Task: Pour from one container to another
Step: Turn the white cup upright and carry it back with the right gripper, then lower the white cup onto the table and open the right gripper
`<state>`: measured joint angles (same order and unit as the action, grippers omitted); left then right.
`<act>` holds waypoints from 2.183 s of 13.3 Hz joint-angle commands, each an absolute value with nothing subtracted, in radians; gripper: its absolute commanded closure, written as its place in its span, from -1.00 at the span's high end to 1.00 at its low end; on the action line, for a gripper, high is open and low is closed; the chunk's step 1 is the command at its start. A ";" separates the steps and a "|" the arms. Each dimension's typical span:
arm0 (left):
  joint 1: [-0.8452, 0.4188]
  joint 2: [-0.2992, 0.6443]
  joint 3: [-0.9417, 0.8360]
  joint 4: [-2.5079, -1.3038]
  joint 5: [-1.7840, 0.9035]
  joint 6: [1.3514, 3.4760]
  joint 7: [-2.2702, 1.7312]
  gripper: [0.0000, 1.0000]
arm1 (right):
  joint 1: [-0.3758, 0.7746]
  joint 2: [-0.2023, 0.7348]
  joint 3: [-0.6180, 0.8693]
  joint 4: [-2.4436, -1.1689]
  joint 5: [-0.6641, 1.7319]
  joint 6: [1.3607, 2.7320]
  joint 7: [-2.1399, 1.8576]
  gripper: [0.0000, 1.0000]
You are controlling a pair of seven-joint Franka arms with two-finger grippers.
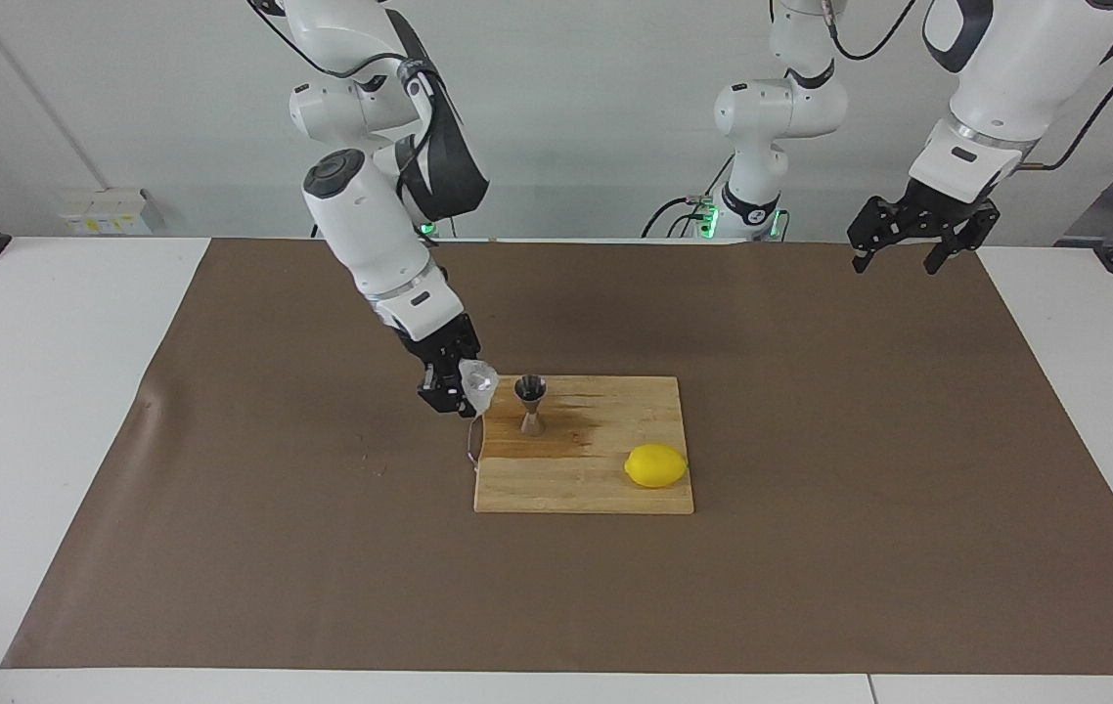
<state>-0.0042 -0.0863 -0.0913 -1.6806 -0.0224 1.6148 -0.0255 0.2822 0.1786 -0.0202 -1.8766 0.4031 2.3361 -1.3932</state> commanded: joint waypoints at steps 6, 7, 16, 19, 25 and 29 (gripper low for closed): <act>0.002 -0.109 -0.095 -1.698 -0.008 1.606 -0.012 1.00 | 0.069 0.212 -0.009 -1.963 0.733 2.336 -1.859 -0.44; 0.002 -0.109 -0.095 -1.698 -0.008 1.606 -0.012 1.00 | 0.052 0.221 -0.009 -1.970 0.770 2.327 -1.899 -0.44; 0.002 -0.109 -0.095 -1.698 -0.008 1.606 -0.012 1.00 | -0.121 0.393 -0.011 -1.996 0.988 2.289 -2.333 -0.42; 0.002 -0.109 -0.095 -1.698 -0.008 1.606 -0.012 1.00 | -0.132 0.397 -0.011 -2.000 0.989 2.290 -2.352 -0.42; 0.002 -0.109 -0.095 -1.698 -0.008 1.606 -0.012 1.00 | -0.127 0.391 -0.011 -1.997 0.989 2.278 -2.329 1.00; 0.003 -0.109 -0.095 -1.698 -0.008 1.606 -0.012 1.00 | -0.071 0.264 -0.017 -1.997 0.786 2.275 -1.983 1.00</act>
<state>-0.0042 -0.0864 -0.0913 -1.6807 -0.0224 1.6145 -0.0254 -0.0876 0.3537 -0.0198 -1.9827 0.9009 2.2894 -2.1682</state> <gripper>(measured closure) 0.000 0.000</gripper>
